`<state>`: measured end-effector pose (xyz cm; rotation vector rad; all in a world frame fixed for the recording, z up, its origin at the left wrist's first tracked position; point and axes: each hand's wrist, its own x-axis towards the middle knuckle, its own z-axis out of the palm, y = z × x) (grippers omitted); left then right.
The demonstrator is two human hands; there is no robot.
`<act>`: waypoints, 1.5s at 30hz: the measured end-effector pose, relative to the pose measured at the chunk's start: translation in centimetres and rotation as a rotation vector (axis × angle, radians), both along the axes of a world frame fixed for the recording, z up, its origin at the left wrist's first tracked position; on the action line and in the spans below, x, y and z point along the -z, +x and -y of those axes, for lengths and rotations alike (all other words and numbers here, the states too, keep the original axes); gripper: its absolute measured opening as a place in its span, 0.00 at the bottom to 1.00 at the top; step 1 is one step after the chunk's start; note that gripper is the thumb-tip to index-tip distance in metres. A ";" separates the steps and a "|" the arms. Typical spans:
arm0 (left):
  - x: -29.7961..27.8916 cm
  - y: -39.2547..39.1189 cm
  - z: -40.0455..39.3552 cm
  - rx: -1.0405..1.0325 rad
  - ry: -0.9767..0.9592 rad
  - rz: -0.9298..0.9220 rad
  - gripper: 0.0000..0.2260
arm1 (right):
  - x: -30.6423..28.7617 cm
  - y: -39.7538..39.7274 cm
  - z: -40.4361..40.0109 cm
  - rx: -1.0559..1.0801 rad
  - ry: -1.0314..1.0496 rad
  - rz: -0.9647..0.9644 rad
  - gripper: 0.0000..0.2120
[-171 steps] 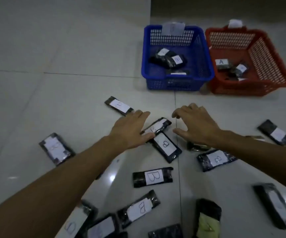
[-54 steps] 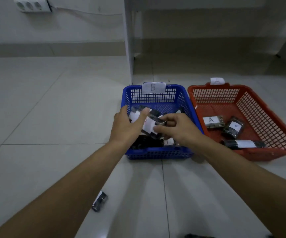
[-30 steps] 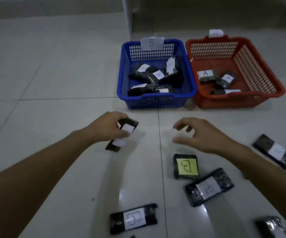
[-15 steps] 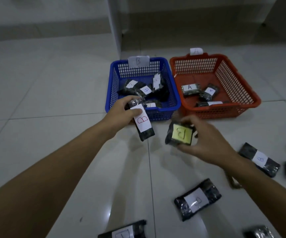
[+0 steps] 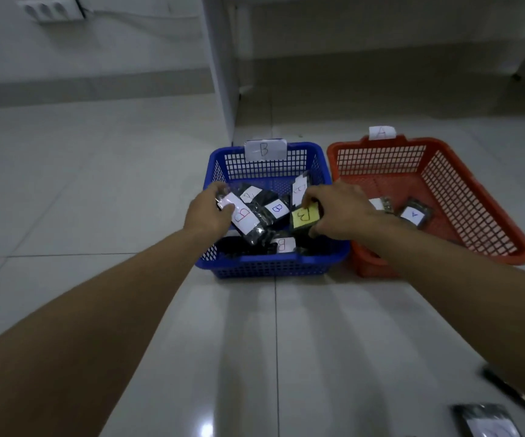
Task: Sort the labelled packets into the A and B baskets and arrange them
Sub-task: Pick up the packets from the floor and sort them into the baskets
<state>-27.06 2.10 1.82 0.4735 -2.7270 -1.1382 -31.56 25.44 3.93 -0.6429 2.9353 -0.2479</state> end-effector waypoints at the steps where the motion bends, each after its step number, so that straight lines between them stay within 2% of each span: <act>1: 0.4 -0.1 0.2 0.045 -0.163 0.085 0.21 | 0.4 -0.1 0.0 0.015 0.022 0.036 0.24; 3: 0.7 0.1 0.3 0.083 -0.442 0.208 0.28 | 1.2 -0.2 -0.2 0.041 0.041 0.059 0.23; 5: 0.7 0.4 0.2 0.083 -0.531 0.186 0.30 | 1.5 0.0 -0.4 0.049 0.064 0.034 0.23; 8: 0.3 1.1 -0.2 0.103 -0.444 0.058 0.26 | 1.1 1.1 -0.5 0.045 0.042 -0.017 0.24; 13: -0.6 6.2 -1.1 0.242 -0.354 -0.203 0.16 | 0.7 7.7 0.6 -0.035 -0.301 -0.186 0.21; 17: -0.4 14.2 1.0 0.418 -0.409 -0.228 0.11 | 2.3 15.9 3.1 -0.241 -0.406 -0.089 0.17; 22: 0.7 25.7 5.2 0.452 -0.395 0.036 0.10 | 4.7 24.9 6.1 -0.555 -0.228 0.131 0.20; 26: 2.1 35.2 8.9 0.428 -0.335 0.324 0.13 | 6.0 30.1 8.1 -0.720 0.023 0.288 0.28; 29: 3.1 39.9 10.1 0.384 -0.334 0.664 0.23 | 7.0 32.6 8.8 -0.738 0.118 0.338 0.32; 32: 3.4 42.3 10.0 0.379 -0.403 0.931 0.37 | 7.5 34.4 8.6 -0.714 0.157 0.345 0.30; 34: 3.4 42.9 9.4 0.390 -0.427 0.988 0.39 | 7.9 35.2 8.1 -0.682 0.173 0.334 0.25; 37: 3.4 42.5 8.8 0.427 -0.438 0.979 0.33 | 8.4 35.8 7.4 -0.609 0.130 0.339 0.21; 40: 3.2 41.5 9.3 0.471 -0.356 0.961 0.24 | 8.5 35.9 6.8 -0.544 0.065 0.337 0.20; 42: 2.3 41.0 9.6 0.522 -0.367 1.001 0.27 | 8.5 36.0 6.5 -0.496 0.016 0.327 0.20; 45: 1.4 41.8 9.6 0.618 -0.513 1.146 0.39 | 8.4 36.6 6.7 -0.450 -0.074 0.334 0.21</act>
